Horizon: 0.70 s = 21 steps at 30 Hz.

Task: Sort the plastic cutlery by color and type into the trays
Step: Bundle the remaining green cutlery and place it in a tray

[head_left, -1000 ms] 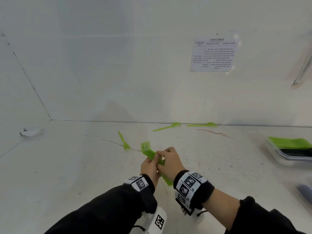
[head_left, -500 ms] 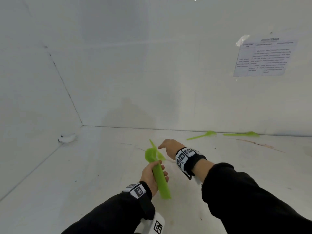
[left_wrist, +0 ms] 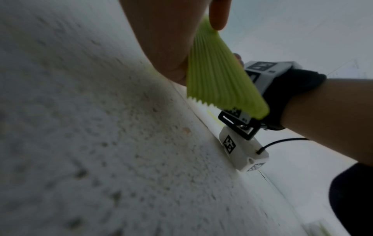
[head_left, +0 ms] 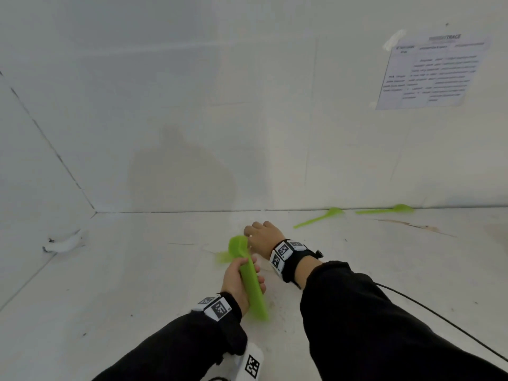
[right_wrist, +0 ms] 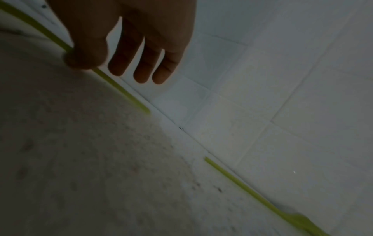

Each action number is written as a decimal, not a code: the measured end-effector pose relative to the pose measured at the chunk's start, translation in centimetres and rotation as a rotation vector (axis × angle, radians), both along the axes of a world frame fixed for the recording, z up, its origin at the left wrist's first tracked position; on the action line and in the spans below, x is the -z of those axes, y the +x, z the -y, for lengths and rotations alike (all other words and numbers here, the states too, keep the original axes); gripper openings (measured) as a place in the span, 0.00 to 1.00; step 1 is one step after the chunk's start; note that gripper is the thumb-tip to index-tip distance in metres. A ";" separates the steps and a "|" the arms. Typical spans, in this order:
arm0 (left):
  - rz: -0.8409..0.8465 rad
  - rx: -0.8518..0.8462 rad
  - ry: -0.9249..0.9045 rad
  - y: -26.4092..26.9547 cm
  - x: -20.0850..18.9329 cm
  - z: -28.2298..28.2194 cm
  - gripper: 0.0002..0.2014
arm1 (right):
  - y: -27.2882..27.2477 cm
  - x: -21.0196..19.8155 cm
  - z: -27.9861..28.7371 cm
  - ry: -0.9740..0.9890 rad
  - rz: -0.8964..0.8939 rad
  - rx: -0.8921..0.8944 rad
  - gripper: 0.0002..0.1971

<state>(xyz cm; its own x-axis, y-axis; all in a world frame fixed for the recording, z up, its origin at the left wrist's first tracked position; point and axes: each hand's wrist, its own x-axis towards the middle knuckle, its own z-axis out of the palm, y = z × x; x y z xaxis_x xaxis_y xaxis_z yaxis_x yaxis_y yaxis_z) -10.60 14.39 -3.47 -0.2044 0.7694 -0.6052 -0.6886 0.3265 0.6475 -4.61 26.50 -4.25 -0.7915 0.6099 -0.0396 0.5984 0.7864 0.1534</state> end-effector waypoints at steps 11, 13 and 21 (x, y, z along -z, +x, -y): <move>0.016 0.074 -0.041 3.0 1.0 -1.9 0.10 | 9.6 -0.8 -5.7 -0.457 -0.800 1.064 0.19; 0.019 0.087 -0.048 3.4 1.0 -2.2 0.10 | 10.1 -0.7 -6.7 -0.415 -0.687 1.034 0.17; 0.033 0.104 -0.073 4.5 1.4 -2.9 0.10 | 9.7 -0.1 -7.9 -0.431 -0.499 0.944 0.18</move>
<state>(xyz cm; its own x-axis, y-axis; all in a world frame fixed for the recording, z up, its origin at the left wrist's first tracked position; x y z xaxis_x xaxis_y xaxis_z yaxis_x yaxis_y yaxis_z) -6.14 17.24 -4.87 -0.1052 0.7387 -0.6658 -0.6688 0.4429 0.5971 5.11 34.36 -4.12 -0.0132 0.9798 -0.1995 0.8951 -0.0773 -0.4390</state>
